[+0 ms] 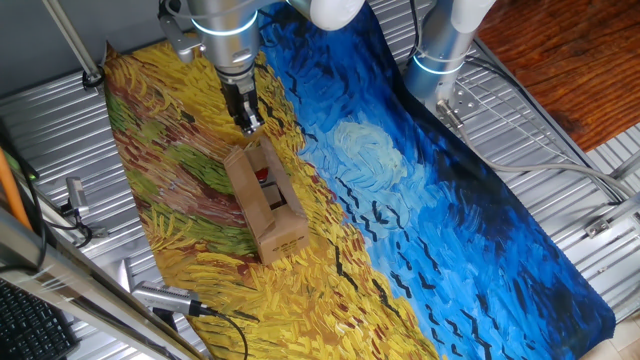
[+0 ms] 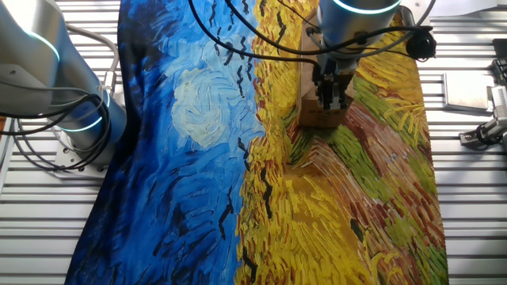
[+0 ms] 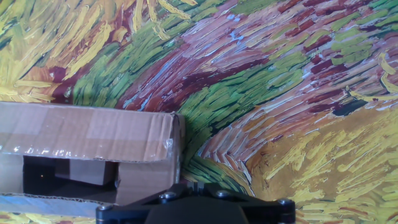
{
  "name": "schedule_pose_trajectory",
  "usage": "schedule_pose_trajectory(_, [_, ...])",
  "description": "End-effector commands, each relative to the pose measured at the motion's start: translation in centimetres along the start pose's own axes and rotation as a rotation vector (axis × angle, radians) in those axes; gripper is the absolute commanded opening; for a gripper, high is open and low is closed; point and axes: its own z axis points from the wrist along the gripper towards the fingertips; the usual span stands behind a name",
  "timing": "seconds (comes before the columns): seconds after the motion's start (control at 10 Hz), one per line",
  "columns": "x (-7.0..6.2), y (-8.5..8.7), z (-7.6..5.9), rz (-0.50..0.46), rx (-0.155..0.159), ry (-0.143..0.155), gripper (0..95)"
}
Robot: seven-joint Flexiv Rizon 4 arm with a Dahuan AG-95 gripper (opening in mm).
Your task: Open a box
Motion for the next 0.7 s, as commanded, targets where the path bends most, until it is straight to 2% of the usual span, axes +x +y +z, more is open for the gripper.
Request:
schedule_pose_trajectory(0.1, [0.04, 0.00, 0.03, -0.049, -0.001, 0.002, 0.0])
schedule_pose_trajectory(0.3, [0.04, 0.00, 0.03, -0.040, 0.000, 0.002, 0.0])
schedule_pose_trajectory(0.7, [0.21, -0.01, 0.10, -0.154, 0.002, 0.002, 0.0])
